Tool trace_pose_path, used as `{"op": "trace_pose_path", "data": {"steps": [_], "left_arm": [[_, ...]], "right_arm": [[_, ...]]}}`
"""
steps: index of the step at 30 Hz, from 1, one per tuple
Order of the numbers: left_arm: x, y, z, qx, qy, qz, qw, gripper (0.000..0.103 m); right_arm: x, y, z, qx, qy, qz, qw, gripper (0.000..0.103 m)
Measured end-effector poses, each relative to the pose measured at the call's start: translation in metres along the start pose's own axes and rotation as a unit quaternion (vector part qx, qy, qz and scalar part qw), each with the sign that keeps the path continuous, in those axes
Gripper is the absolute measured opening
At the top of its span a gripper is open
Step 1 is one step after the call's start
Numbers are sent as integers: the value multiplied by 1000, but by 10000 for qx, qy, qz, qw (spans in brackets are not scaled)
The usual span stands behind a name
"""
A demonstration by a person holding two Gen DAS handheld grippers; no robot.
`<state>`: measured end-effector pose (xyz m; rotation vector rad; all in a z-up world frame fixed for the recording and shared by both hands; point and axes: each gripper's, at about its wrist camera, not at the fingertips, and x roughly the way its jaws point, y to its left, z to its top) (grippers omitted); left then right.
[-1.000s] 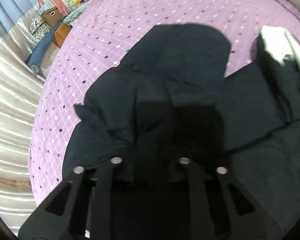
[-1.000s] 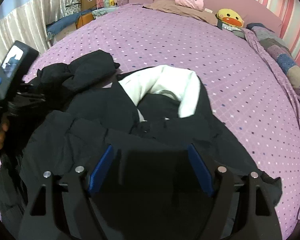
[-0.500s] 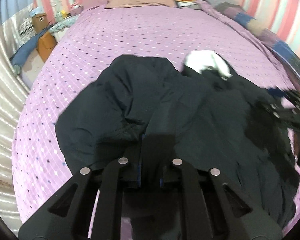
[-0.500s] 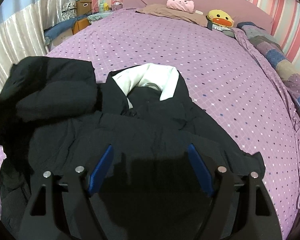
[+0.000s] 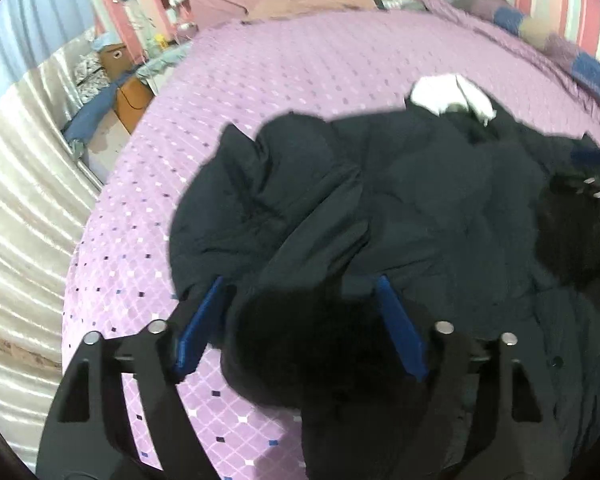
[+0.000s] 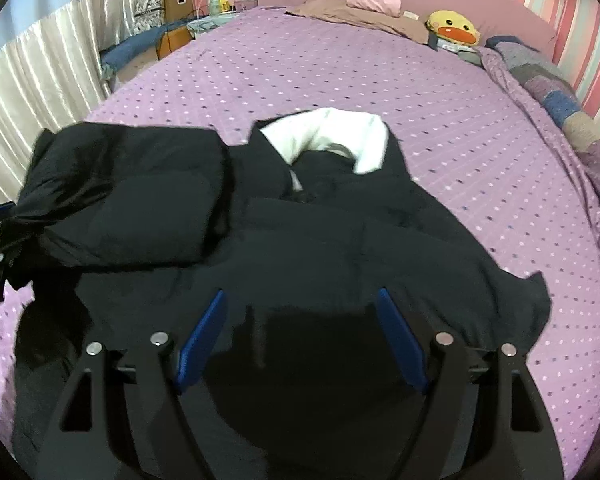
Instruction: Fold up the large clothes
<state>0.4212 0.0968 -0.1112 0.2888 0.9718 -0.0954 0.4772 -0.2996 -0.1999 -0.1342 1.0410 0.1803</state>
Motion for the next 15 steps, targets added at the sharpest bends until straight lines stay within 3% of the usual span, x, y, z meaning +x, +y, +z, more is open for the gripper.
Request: {"op": "trace_pose_path", "data": {"steps": [4, 9, 13, 15], "left_arm": [[-2, 22, 0, -271, -37, 391, 9989, 95], [23, 66, -19, -558, 408, 286, 9972, 96], [38, 56, -22, -280, 476, 467, 9974, 96], [49, 45, -22, -120, 465, 539, 9974, 96]], "right_arm": [[17, 25, 23, -51, 52, 338, 9994, 77], [51, 51, 44, -108, 305, 534, 9980, 77], [78, 57, 48, 149, 612, 941, 9936, 77], [83, 65, 45, 187, 638, 1189, 9907, 67]]}}
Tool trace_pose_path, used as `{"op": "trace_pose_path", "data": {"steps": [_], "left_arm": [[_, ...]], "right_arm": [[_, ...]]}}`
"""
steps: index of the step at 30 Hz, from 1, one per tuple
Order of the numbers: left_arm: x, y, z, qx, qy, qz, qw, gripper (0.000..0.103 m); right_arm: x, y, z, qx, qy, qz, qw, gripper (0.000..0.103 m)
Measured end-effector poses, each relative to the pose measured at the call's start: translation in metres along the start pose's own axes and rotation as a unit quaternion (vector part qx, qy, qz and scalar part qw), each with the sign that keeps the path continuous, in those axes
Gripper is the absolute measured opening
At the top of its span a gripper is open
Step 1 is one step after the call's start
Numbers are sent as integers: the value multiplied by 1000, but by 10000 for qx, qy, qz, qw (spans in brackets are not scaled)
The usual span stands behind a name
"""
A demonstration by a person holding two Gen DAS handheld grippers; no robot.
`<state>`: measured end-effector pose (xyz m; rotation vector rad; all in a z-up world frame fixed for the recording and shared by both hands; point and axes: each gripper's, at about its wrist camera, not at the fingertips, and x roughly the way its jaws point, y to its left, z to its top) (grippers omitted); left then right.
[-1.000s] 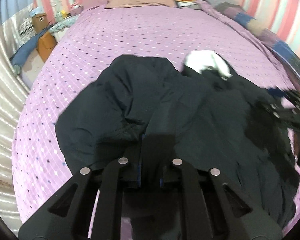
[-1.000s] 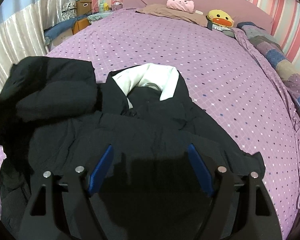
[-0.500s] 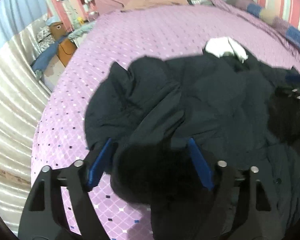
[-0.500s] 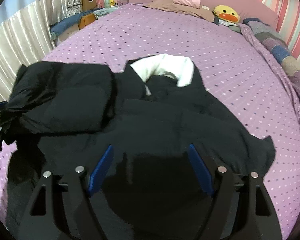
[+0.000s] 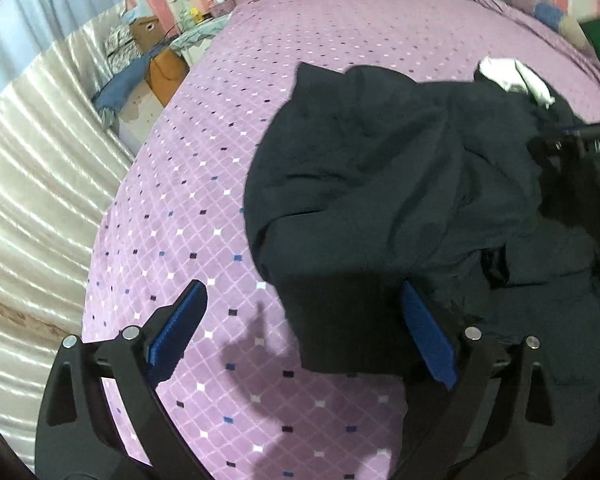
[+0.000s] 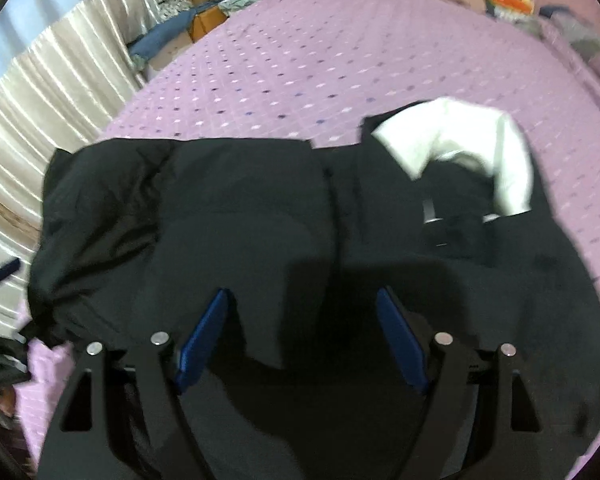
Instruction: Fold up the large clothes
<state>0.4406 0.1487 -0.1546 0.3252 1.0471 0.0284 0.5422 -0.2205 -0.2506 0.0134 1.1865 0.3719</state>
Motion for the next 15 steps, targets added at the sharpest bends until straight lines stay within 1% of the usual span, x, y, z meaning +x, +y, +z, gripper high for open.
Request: {"op": "trace_pose_path", "data": {"steps": [1, 2, 4, 5, 6, 7, 8, 10, 13, 15], "left_arm": [[2, 2, 0, 21, 28, 17, 10000, 95], [7, 0, 0, 13, 72, 25, 10000, 95], [12, 1, 0, -71, 113, -41, 9999, 93], [12, 5, 0, -129, 121, -110, 9998, 90], [8, 11, -2, -161, 126, -169, 9996, 77], [7, 12, -1, -186, 152, -320, 9992, 65], [8, 11, 1, -188, 196, -403, 9988, 48], [9, 3, 5, -65, 238, -372, 9990, 27], [7, -17, 18, 80, 305, -407, 9987, 14], [-8, -29, 28, 137, 204, -561, 9981, 11]], "right_arm": [[3, 5, -2, -51, 12, -67, 10000, 66], [4, 9, -4, -141, -7, -161, 9998, 63], [1, 18, -7, -362, -101, -360, 9986, 37], [-4, 20, -8, -423, -164, -467, 9979, 19], [-9, 20, -8, -451, -215, -464, 9977, 12], [-17, 21, -8, -465, -307, -452, 9974, 11], [-25, 20, -9, -471, -383, -421, 9973, 8], [-41, 22, -11, -534, -508, -417, 9964, 7], [-67, 23, -17, -681, -734, -592, 9932, 6], [-90, 13, -23, -640, -912, -756, 9909, 6]]}}
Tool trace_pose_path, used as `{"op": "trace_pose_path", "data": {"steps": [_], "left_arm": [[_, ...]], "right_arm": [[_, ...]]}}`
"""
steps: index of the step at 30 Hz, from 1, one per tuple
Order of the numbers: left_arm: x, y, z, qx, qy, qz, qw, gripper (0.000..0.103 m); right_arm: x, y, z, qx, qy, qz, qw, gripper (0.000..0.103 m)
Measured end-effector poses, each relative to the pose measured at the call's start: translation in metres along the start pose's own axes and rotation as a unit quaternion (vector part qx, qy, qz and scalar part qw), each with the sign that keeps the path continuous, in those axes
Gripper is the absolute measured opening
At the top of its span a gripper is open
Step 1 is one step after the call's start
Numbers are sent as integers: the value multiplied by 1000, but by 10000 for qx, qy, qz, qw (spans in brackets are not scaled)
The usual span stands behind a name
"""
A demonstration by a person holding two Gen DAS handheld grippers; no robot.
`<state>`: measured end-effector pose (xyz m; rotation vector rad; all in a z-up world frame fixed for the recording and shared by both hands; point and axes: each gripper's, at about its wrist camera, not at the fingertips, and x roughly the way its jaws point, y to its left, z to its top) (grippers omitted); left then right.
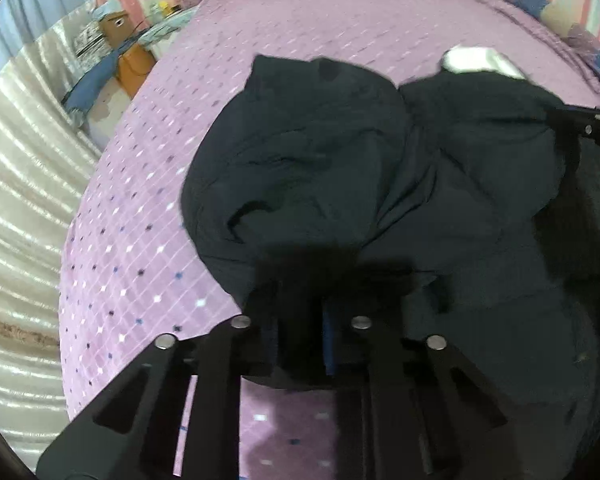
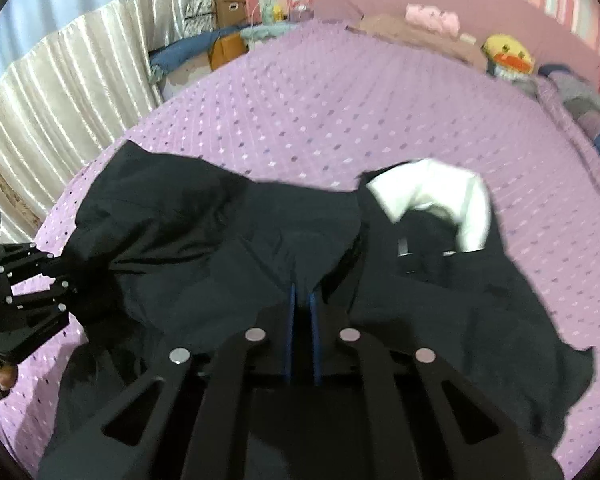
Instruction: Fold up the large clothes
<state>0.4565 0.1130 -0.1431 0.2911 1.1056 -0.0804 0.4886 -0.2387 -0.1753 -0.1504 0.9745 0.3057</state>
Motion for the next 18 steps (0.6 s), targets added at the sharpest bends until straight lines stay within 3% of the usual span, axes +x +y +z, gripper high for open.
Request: {"op": "trace_pose_path", "data": {"steps": [5, 12, 14, 18], "left_arm": [[-36, -48, 24, 287, -361, -276, 9986, 11], [-60, -152, 44, 870, -580, -905, 9904, 11], [-61, -177, 41, 1024, -589, -912, 9888, 11], [-39, -207, 27, 1107, -253, -997, 9885, 12]], "right_arm": [[-50, -56, -15, 301, -275, -479, 9980, 6], [-99, -152, -71, 918, -258, -1166, 9886, 6], [-101, -173, -88, 1077, -174, -1262, 9860, 6], [-88, -201, -116, 1326, 118, -1283, 9828, 6]]}}
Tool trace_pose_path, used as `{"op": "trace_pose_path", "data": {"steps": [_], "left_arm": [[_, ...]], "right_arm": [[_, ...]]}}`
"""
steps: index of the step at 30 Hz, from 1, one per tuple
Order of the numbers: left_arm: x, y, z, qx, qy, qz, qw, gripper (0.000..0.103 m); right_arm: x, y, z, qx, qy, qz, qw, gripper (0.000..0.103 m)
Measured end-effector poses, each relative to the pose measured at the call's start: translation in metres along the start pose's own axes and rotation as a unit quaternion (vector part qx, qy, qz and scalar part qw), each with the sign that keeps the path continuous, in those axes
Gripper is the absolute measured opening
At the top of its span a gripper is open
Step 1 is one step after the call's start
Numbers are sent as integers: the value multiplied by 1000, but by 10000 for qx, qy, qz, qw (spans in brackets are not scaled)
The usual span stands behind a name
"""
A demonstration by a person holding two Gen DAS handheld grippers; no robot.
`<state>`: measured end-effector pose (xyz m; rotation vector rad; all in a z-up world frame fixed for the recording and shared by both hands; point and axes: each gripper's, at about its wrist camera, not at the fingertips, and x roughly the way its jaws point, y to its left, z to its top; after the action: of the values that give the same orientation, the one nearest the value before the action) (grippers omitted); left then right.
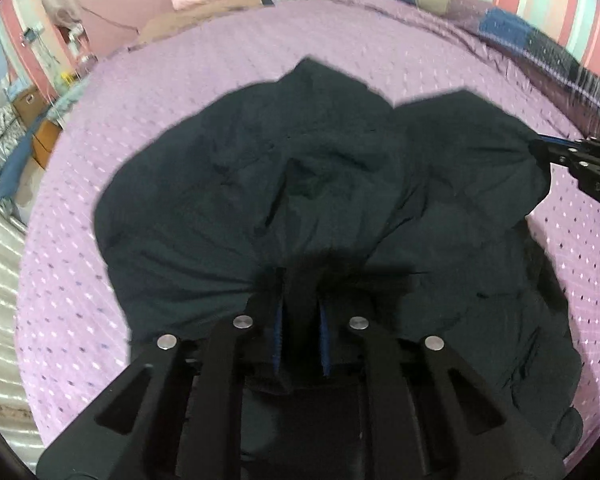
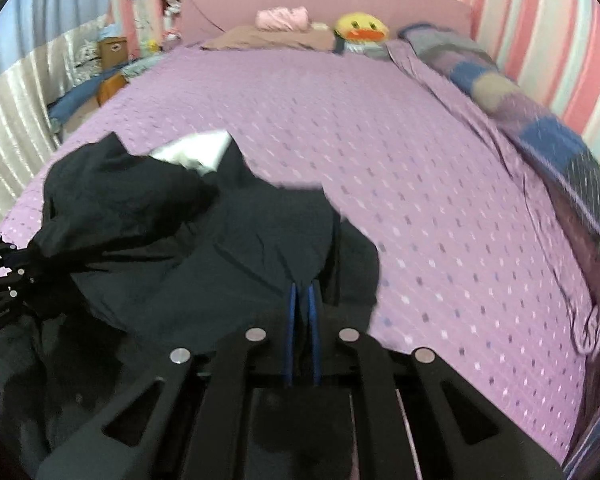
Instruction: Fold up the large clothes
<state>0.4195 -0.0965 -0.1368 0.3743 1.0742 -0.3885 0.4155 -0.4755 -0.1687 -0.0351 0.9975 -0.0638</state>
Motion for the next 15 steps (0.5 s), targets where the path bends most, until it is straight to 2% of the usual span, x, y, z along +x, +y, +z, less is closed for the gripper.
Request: {"op": "trace_pose_path", "data": {"steps": [3, 5, 6, 7, 9, 10, 11, 12, 13, 14, 15], "left_arm": [[12, -2, -9, -24, 140, 24, 9999, 15], [9, 0, -16, -23, 140, 155, 9998, 26], [6, 3, -13, -27, 113, 213, 9997, 37], [0, 5, -16, -10, 54, 355, 9994, 54], [-19, 16, -19, 52, -114, 552, 9984, 70], [-30, 21, -23, 105, -231, 665, 9975, 73], [-37, 25, -25, 128, -292, 736, 9968, 75], [-43, 29, -26, 132, -335, 798, 9962, 78], [-48, 37, -26, 84, -382, 875, 9954, 84], [-52, 44, -27, 17, -417, 924, 9948, 86], [-50, 46, -22, -51, -441, 959, 9944, 91]], "right_arm": [[14, -9, -15, 0, 187, -224, 9996, 6], [15, -11, -20, 42, 207, -229, 9995, 6], [13, -12, -22, 88, 190, -185, 9996, 6], [10, -12, -24, 126, 176, -143, 9997, 6], [-1, -12, -22, 237, 58, -18, 9997, 7], [-5, -13, -22, 267, 39, 43, 9996, 8], [-9, -13, -20, 317, 18, 117, 9994, 15], [-9, -13, -15, 387, -18, 208, 9990, 35], [-9, -12, -14, 423, -22, 239, 9988, 48], [-6, -11, -10, 448, -9, 242, 9987, 68], [-2, -9, -7, 443, 0, 236, 9987, 69]]}}
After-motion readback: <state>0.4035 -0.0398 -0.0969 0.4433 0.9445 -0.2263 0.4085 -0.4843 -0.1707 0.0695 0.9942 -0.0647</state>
